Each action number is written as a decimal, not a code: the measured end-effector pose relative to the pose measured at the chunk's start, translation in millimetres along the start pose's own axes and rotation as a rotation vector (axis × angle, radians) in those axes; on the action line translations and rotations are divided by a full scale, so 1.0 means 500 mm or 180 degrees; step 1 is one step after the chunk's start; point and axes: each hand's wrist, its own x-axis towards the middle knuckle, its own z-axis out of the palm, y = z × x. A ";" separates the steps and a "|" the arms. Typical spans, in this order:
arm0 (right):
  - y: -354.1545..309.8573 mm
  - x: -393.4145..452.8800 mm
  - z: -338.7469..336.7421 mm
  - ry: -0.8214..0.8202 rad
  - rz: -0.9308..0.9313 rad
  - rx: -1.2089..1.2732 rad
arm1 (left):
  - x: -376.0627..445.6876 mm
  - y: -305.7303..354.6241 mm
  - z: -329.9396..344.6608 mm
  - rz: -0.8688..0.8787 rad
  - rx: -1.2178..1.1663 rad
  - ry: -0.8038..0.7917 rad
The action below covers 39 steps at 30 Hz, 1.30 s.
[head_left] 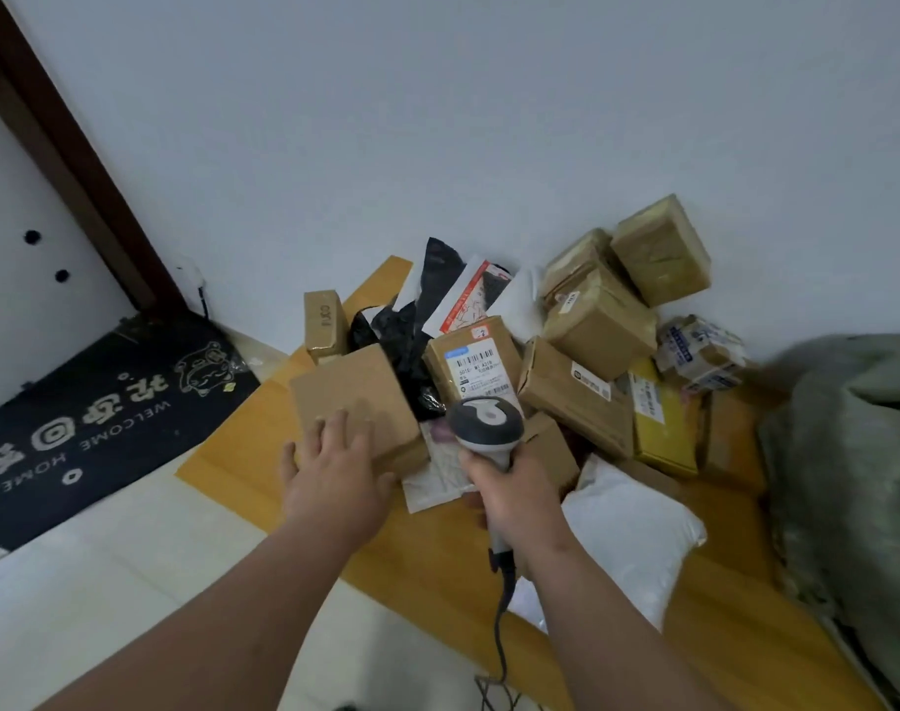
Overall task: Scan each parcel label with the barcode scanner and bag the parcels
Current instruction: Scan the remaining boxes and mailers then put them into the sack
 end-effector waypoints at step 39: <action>-0.048 -0.041 0.184 0.0481 -0.0709 0.0816 | 0.075 -0.101 -0.084 -0.0699 -0.2342 -0.0635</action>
